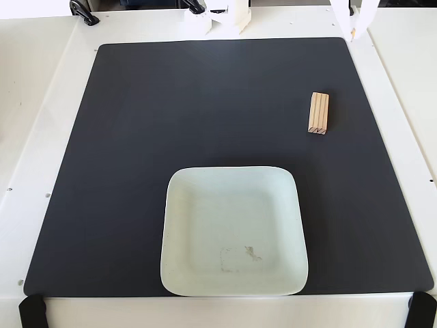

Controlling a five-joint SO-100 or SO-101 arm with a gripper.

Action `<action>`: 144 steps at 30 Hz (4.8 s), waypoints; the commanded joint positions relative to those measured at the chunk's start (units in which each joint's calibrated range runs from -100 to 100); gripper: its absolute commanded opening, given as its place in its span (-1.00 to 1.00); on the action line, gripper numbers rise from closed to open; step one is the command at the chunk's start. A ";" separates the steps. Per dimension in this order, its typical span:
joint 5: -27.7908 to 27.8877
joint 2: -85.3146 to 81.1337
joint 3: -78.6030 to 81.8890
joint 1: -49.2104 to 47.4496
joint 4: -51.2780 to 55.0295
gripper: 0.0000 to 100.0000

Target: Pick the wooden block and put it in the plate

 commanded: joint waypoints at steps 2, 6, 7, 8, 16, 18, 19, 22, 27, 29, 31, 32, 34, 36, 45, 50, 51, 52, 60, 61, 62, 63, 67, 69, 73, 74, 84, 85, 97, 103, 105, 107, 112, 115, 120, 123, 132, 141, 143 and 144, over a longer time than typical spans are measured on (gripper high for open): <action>-1.05 5.64 -4.29 2.36 -5.04 -0.98; 3.81 8.44 -3.48 6.05 -8.31 -0.97; 4.72 8.95 -3.48 7.51 -8.57 -0.97; 5.57 9.54 -3.84 8.96 -8.57 -0.97; 9.31 13.44 -4.38 19.27 -8.66 -0.97; 9.52 13.86 -4.29 20.05 -8.66 -0.97; 9.47 13.95 -4.29 20.05 -8.66 -0.97; 9.15 13.78 -4.11 20.05 -8.57 -0.87; 9.47 13.44 -3.39 19.60 -7.78 -0.58; 9.52 13.52 -2.76 19.27 -7.69 -0.53; 9.68 13.35 -1.32 19.16 -7.78 -0.53; 10.00 13.27 -0.42 18.93 -7.78 -0.53; 10.22 13.27 1.83 19.04 -8.31 -0.53; 10.27 13.35 3.09 19.27 -8.48 -0.53; 9.89 14.12 3.45 17.70 -8.57 -0.53; 10.11 14.20 3.45 17.36 -8.57 -0.53; 10.22 14.20 3.54 17.59 -8.57 -0.53; 10.22 14.29 3.27 17.81 -8.57 -0.53; 10.27 16.74 1.65 18.26 -12.55 -0.53; 10.27 17.42 0.66 18.26 -12.46 -0.53; 10.27 17.84 -0.06 18.37 -12.46 -0.53; 10.27 18.27 -0.60 18.37 -12.46 -0.53; 10.27 18.95 -1.14 18.60 -11.22 -0.53; 10.27 19.12 -1.68 19.04 -10.96 -0.53; 10.27 19.12 -1.95 19.04 -10.96 -0.59; 10.27 19.12 -1.95 19.04 -10.96 -0.63; 10.27 19.12 -1.77 19.94 -10.87 -0.97; 10.27 19.12 -1.77 19.94 -10.87 -0.97; 12.30 3.10 -1.14 17.70 -6.54 -0.97; 17.37 -5.97 -0.78 23.52 -7.42 -0.97; 20.09 -6.22 -1.41 28.11 -8.57 -0.97; 22.76 -6.14 -1.41 33.38 -12.55 -0.97; 26.82 0.73 -2.94 43.46 -25.98 -0.97; 27.46 7.76 -8.24 46.59 -31.20 -0.97; 27.30 18.69 -19.94 47.82 -31.37 -0.97; 27.25 23.44 -24.44 47.15 -31.37 -0.97; 27.51 28.61 -27.05 48.27 -31.99 -0.97; 27.46 28.95 -26.78 49.50 -31.99 -0.95; 27.41 28.95 -26.51 50.06 -31.99 -0.95; 27.19 28.95 -26.51 50.17 -31.99 -0.95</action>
